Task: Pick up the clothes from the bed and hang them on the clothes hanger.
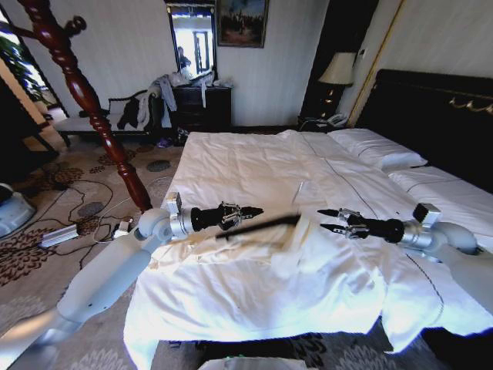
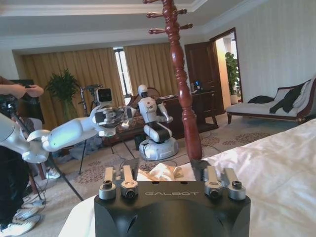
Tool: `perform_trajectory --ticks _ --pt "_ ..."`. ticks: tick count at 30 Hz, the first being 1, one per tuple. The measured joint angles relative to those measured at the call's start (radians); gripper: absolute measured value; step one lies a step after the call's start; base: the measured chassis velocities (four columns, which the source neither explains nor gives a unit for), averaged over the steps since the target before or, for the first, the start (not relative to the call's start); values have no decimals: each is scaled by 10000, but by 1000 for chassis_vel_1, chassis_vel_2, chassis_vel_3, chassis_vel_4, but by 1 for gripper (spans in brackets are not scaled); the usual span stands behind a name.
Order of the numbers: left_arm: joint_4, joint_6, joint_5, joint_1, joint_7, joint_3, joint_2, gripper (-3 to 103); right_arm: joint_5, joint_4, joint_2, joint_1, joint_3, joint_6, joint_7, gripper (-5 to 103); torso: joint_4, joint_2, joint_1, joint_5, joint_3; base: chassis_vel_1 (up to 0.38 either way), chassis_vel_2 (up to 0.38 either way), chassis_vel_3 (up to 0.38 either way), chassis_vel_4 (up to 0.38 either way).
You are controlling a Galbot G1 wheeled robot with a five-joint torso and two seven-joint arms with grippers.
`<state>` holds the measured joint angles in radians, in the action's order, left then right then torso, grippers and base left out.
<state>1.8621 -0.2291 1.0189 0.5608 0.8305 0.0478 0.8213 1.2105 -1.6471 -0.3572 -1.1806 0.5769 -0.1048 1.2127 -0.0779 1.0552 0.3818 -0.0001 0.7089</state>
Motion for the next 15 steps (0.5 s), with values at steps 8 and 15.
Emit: perform_trajectory --ticks 8,15 --pt "-520 23 -790 785 -799 -118 -4 0 -1204 -76 -634 -517 -21 420 -223 21 -2 0 0 0 0 0 0 0 0" --pt "-975 671 -2320 3125 -3737 -802 336 19 -2092 -103 -1498 -1066 -245 773 -2027 47 0 0 -1 -1 -1 0 0 0 0"
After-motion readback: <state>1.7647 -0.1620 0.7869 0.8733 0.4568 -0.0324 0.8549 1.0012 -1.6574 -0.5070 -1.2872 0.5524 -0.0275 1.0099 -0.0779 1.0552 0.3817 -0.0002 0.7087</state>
